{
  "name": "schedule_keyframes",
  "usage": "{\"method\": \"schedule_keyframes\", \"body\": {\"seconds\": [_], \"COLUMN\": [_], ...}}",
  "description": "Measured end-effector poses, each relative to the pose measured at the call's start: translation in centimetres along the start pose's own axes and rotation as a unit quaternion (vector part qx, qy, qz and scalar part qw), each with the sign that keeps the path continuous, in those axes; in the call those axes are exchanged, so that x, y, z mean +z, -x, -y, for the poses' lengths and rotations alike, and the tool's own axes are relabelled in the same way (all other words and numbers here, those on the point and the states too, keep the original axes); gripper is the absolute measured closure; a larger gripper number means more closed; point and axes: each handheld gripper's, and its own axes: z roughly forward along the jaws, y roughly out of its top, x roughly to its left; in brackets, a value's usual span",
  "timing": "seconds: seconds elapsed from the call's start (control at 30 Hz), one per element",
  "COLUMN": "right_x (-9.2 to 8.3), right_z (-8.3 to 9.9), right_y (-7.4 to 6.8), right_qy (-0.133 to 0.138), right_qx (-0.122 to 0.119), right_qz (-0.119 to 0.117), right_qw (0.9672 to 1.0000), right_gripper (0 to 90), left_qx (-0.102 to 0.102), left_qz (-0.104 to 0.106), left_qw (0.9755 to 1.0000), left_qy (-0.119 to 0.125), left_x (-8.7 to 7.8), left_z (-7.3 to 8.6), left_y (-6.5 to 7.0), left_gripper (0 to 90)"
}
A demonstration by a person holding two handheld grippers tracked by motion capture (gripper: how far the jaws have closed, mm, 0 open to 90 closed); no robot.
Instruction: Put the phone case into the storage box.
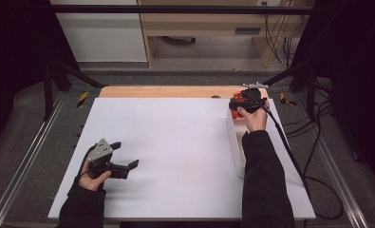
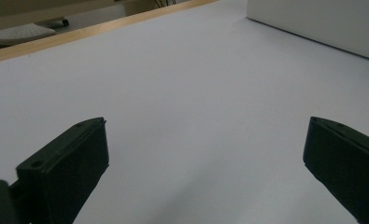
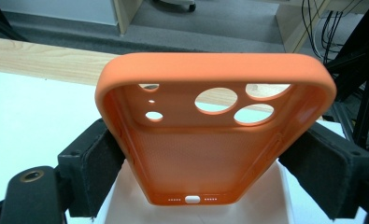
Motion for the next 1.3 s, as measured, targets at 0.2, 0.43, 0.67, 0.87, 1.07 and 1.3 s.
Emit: {"method": "schedule_keyframes", "body": {"seconds": [0.2, 0.43, 0.67, 0.87, 1.07, 1.3], "right_x": [0.32, 0.69, 0.81, 0.84, 0.80, 0.71], "right_z": [0.23, 0.60, 0.72, 0.80, 0.83, 0.73], "right_y": [-0.02, -0.07, 0.10, 0.06, 0.13, 0.27], "right_qy": [-0.002, -0.008, -0.011, -0.011, -0.012, -0.004], "right_qx": [0.001, 0.000, 0.003, 0.003, 0.004, 0.018], "right_qz": [0.001, 0.001, 0.004, 0.005, 0.003, -0.007], "right_qw": [1.0000, 1.0000, 0.9999, 0.9999, 0.9999, 0.9998], "right_gripper": [15.5, 15.5, 15.4, 15.4, 15.2, 7.9], "left_qx": [0.001, 0.001, 0.001, 0.002, 0.003, 0.003], "left_qz": [0.000, 0.000, 0.000, 0.000, 0.001, 0.001], "left_qw": [1.0000, 1.0000, 1.0000, 1.0000, 1.0000, 1.0000], "left_qy": [0.000, -0.001, -0.001, -0.001, -0.001, -0.002], "left_x": [0.00, 0.01, 0.04, 0.05, 0.05, 0.06], "left_z": [0.00, 0.01, 0.03, 0.03, 0.02, 0.03], "left_y": [0.02, 0.01, 0.01, 0.04, 0.04, 0.05], "left_gripper": [0.0, 0.0, 0.0, 0.0, 0.0, 0.0]}}
